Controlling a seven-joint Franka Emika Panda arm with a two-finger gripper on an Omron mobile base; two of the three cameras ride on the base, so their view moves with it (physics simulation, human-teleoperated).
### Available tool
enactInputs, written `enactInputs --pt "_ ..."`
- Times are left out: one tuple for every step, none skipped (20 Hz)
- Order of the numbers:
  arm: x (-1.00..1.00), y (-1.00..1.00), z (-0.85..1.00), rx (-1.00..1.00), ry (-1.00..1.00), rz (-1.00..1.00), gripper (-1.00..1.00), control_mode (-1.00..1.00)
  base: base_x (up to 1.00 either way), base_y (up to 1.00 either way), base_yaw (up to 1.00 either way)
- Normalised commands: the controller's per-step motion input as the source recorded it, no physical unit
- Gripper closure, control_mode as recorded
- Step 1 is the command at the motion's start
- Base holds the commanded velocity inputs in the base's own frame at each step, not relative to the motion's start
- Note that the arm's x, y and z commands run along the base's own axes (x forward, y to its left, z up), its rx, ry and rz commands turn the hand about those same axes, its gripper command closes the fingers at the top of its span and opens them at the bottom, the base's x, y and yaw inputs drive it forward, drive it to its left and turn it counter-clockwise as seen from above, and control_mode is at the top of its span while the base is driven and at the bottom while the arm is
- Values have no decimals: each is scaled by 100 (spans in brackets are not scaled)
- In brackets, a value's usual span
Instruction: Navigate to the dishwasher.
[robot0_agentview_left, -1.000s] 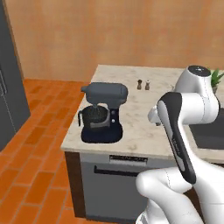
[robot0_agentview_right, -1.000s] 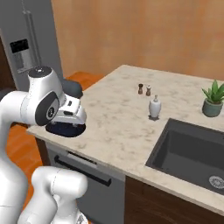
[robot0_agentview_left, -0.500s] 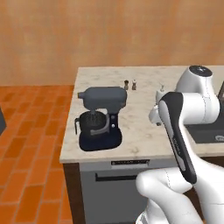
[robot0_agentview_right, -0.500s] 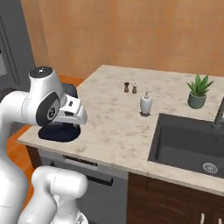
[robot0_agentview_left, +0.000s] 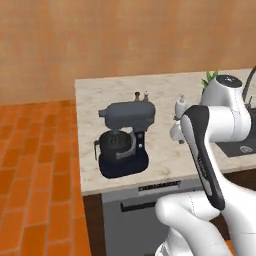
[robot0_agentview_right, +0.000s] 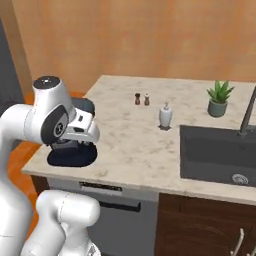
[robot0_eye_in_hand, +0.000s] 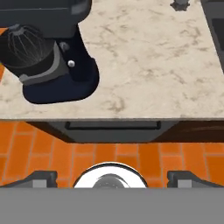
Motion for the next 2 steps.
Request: enactInputs --pt "0 0 0 0 0 0 -100 100 14 13 -22" --pt "0 0 0 0 0 0 -100 100 14 8 -18"
